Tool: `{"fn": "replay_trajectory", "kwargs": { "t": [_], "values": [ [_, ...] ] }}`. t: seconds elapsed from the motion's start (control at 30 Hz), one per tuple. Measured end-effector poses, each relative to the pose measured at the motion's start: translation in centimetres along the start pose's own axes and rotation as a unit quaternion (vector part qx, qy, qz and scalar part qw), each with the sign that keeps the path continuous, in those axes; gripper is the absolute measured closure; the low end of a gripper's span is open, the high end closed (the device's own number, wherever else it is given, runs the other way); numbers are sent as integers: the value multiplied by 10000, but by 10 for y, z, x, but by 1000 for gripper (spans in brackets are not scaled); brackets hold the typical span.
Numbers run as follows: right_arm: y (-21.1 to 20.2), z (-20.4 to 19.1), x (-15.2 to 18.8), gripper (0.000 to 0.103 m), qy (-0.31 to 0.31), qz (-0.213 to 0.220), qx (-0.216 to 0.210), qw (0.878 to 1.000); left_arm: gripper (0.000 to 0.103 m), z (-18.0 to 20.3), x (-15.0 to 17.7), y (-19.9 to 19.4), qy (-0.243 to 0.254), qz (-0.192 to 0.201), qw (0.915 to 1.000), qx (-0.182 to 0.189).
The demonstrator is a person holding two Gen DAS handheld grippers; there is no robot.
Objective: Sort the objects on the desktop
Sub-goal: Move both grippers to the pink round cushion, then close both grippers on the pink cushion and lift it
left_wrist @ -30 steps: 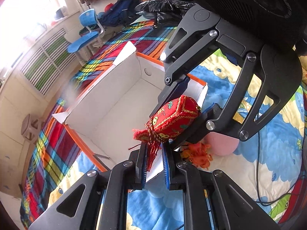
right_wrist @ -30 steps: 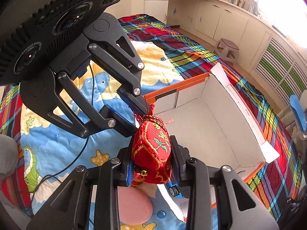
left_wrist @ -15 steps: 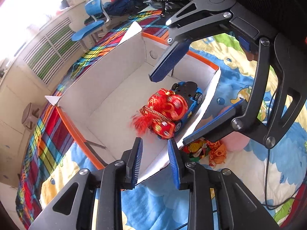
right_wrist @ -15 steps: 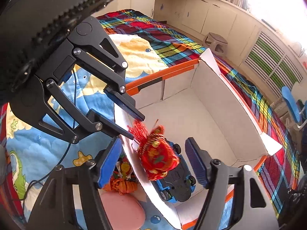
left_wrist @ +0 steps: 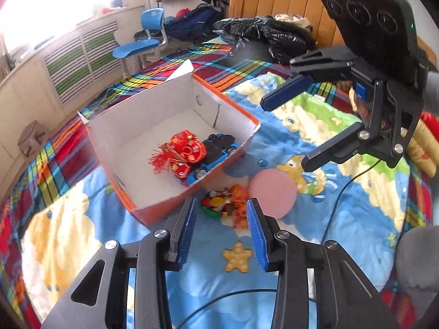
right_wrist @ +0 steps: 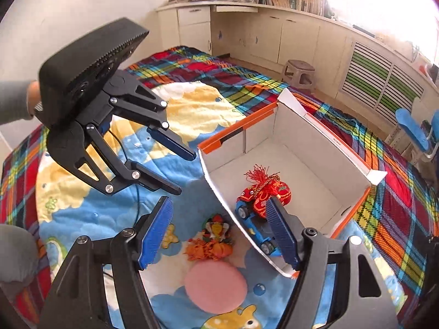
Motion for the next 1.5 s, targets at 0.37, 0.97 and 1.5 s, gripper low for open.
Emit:
{"fn": "replay_trajectory", "kwargs": {
  "t": [0.37, 0.97, 1.5],
  "values": [
    [13, 13, 115, 33, 1537, -814, -309, 9843, 68, 43, 46, 78, -1875, 663, 9741, 1077],
    [74, 53, 165, 33, 3442, -1091, -1075, 9263, 58, 5, 72, 135, -3914, 1581, 8875, 1850],
    [85, 59, 165, 38, 3763, -965, -1304, 9122, 55, -5, 60, 151, -4043, 1711, 8772, 1944]
  ]
}}
Point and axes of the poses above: each gripper's, at about its wrist camera, not at the fingertips, and y roughly the way its jaws point, z to its right, x to its underside, the point moved 10 cm from there along y, roughly the way its jaws point, and after that the axes turned 15 degrees about x, right-handed, at the moved point
